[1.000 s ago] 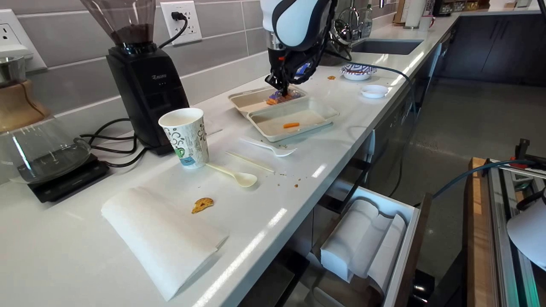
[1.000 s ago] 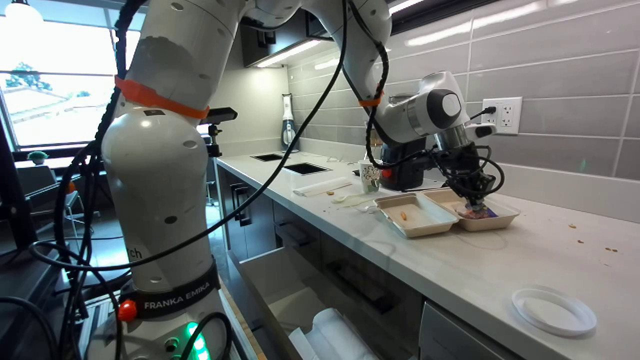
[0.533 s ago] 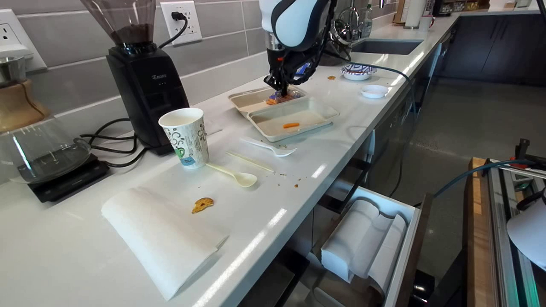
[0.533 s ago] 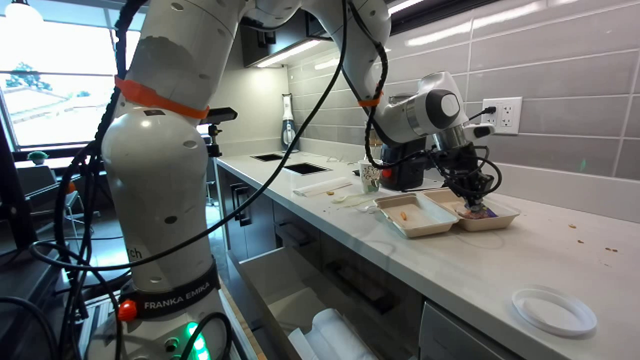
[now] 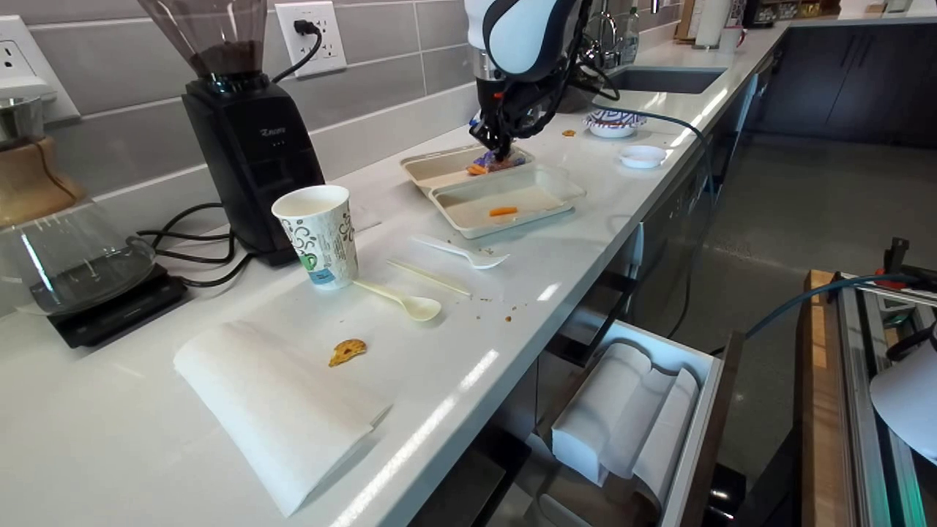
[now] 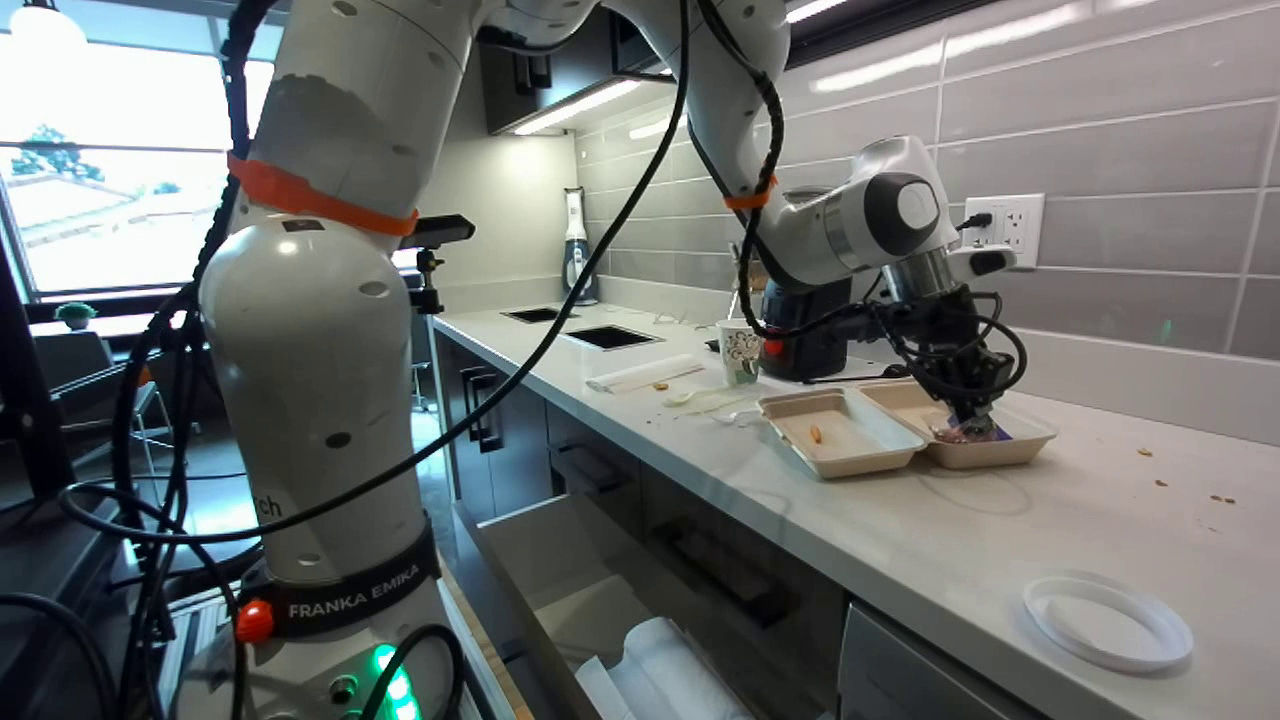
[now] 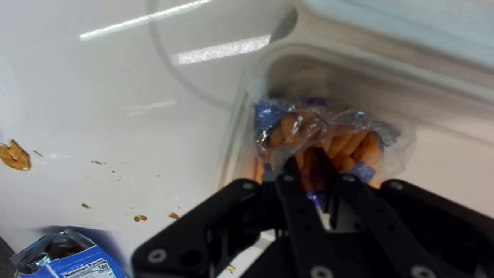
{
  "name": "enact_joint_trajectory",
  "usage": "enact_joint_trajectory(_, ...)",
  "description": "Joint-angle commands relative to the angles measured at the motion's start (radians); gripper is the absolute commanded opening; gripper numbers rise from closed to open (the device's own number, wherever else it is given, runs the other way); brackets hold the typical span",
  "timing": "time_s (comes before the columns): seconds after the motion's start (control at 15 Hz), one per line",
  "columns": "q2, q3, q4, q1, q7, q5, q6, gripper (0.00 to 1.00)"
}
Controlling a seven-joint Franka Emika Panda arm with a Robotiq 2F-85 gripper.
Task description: Pick up the object from the bag and put it on the bowl
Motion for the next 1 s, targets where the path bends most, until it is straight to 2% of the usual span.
enact_joint_trajectory(0.0,-0.037,0.005,-0.032,-0.009,-0.012,0.011,-0.031,0.19)
enact_joint_trajectory(0.33,-0.039,0.024,-0.034,-0.015,-0.017,0.035,-0.045,0.18)
enact_joint_trajectory(0.6,-0.025,0.045,-0.021,-0.013,-0.014,0.064,-0.068,0.27)
enact_joint_trajectory(0.67,-0.022,0.047,-0.019,-0.012,-0.011,0.065,-0.072,0.24)
enact_joint_trajectory(0.93,-0.001,0.051,0.004,-0.001,0.009,0.061,-0.072,0.24)
